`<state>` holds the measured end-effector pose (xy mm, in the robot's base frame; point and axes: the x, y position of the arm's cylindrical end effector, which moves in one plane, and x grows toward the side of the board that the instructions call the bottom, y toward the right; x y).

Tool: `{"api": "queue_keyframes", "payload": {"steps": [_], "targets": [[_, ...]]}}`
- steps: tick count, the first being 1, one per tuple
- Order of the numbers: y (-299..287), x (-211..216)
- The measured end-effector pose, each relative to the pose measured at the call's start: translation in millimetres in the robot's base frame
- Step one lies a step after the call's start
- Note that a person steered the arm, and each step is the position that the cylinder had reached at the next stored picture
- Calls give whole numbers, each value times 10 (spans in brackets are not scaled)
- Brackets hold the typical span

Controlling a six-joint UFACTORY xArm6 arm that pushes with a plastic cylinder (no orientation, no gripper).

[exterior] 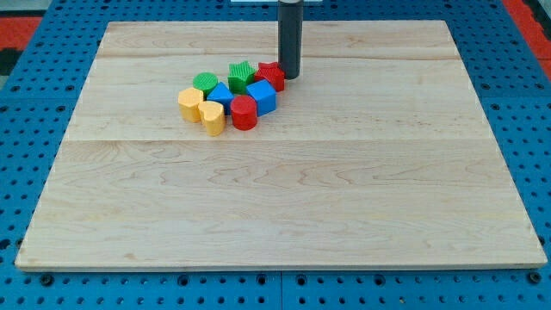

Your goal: Push the green star into the yellow hexagon

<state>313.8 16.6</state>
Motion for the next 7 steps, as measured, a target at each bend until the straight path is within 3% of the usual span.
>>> {"api": "queue_keyframes", "payload": {"steps": [3, 7], "targets": [[-133, -293], [-998, 311]]}}
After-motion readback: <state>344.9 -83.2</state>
